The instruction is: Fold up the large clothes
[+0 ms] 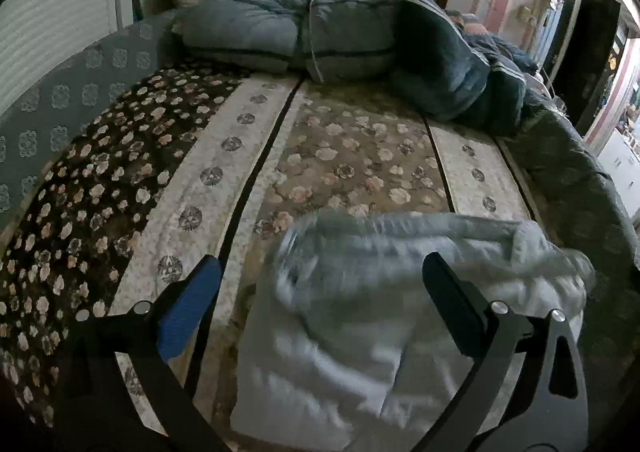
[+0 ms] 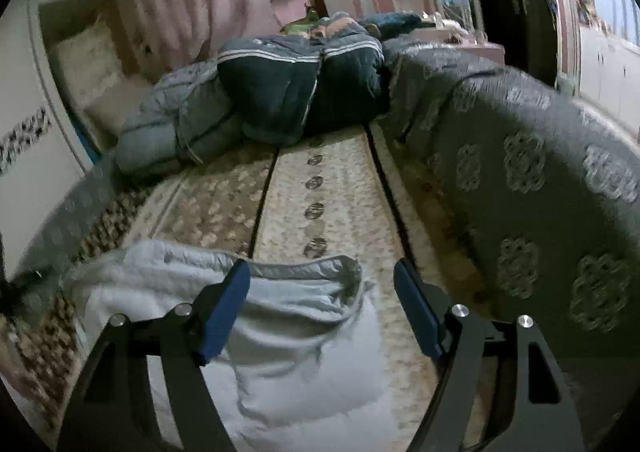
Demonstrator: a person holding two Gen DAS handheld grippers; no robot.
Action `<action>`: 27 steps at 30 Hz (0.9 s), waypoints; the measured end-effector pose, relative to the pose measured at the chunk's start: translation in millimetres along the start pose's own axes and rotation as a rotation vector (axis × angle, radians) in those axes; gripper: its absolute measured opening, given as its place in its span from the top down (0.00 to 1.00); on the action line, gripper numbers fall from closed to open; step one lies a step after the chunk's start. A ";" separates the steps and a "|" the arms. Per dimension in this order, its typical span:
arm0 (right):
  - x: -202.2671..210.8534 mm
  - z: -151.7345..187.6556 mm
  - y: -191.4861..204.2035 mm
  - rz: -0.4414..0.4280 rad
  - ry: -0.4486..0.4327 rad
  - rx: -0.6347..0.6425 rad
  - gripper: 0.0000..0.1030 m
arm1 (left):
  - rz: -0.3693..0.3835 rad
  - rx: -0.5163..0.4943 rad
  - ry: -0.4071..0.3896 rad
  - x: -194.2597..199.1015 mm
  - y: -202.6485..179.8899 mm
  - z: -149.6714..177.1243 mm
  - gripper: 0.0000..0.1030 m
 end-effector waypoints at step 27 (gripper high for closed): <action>-95.7 101.0 -27.3 -0.087 0.214 0.062 0.11 | 0.135 -0.196 0.171 -105.7 6.0 86.9 0.03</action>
Point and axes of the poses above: each gripper's, at about its wrist camera, not at the fingertips, and x roughly against the way its jaws point, y to its left, z to its underside, the point moved 8 cm from there along -x, roughly the way its jaws point
